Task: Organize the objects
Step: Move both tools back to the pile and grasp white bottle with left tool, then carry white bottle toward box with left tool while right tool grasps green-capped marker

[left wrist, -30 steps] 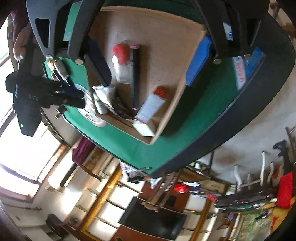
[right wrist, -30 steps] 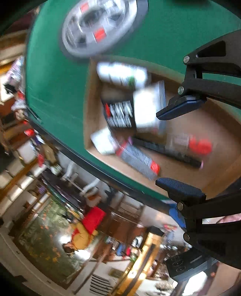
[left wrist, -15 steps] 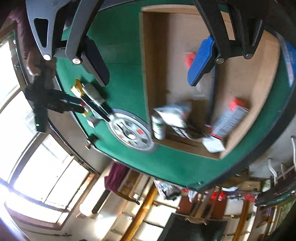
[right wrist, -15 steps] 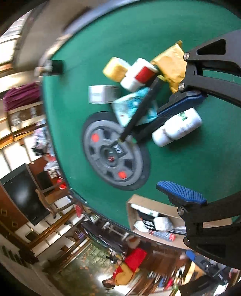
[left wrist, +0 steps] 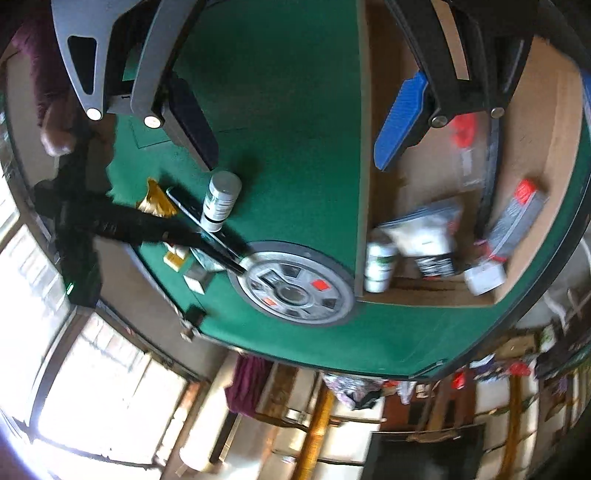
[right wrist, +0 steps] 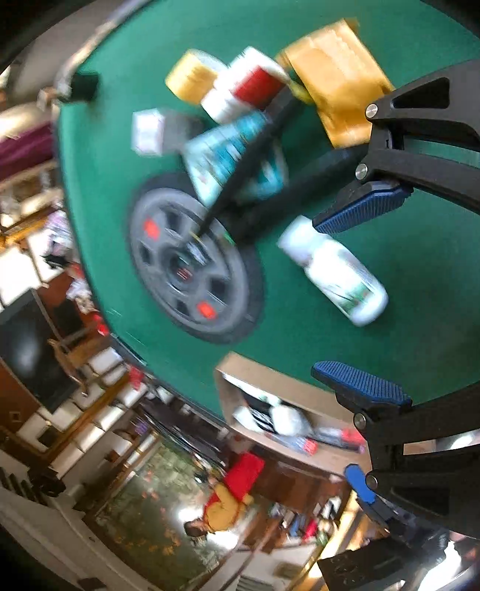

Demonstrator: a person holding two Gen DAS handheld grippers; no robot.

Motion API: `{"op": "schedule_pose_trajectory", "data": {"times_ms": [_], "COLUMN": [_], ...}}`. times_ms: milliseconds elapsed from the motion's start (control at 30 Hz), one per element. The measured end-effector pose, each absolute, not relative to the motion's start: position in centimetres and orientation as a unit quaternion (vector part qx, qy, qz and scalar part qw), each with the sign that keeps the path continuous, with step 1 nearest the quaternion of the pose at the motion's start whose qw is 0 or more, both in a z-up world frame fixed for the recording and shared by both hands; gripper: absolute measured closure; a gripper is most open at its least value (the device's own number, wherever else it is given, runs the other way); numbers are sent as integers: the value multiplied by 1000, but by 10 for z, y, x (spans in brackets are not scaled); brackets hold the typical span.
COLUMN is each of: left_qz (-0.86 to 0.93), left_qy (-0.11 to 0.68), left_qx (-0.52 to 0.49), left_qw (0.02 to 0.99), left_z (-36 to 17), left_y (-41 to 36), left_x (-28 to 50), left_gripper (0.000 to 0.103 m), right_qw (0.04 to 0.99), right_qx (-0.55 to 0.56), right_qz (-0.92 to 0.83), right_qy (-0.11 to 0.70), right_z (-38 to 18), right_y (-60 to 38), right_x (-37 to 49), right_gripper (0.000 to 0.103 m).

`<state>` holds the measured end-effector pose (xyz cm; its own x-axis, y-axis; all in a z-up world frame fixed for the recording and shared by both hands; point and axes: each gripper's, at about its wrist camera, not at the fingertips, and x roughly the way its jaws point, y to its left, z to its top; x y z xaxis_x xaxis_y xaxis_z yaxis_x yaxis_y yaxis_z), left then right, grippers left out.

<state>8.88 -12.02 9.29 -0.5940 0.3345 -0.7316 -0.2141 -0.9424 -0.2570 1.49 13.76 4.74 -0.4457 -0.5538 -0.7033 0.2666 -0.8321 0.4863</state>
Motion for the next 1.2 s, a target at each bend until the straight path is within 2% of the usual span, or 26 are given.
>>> {"op": "schedule_pose_trajectory", "data": {"times_ms": [267, 433, 500, 567, 600, 633, 667, 800, 1000, 1200], "left_qz": [878, 882, 878, 868, 862, 855, 853, 858, 874, 886], "left_qy": [61, 154, 171, 179, 184, 193, 197, 171, 75, -3], "left_qx": [-430, -390, -392, -405, -413, -422, -426, -429, -430, -405], "left_qw": [200, 213, 216, 224, 228, 230, 229, 226, 213, 223], "left_z": [63, 56, 52, 47, 42, 36, 31, 31, 54, 85], "left_y": [-23, 16, 25, 33, 37, 42, 45, 38, -16, -75], "left_x": [54, 43, 34, 25, 22, 19, 19, 21, 42, 83], "left_gripper": [18, 20, 30, 52, 58, 68, 70, 70, 70, 70], "right_qw": [123, 97, 100, 102, 104, 104, 105, 112, 141, 162], "right_qx": [365, 372, 363, 356, 353, 352, 353, 354, 361, 389], "right_qz": [-910, -904, -903, -907, -908, -909, -909, -910, -906, -902], "right_qy": [-154, -190, -204, -202, -200, -199, -197, -187, -172, -95], "right_z": [60, 49, 53, 57, 59, 58, 59, 57, 51, 43], "right_y": [194, 225, 231, 229, 228, 228, 226, 220, 209, 168], "right_x": [25, 8, 10, 12, 13, 14, 13, 15, 15, 17], "right_gripper": [26, 26, 26, 26, 26, 26, 25, 25, 26, 26]}}
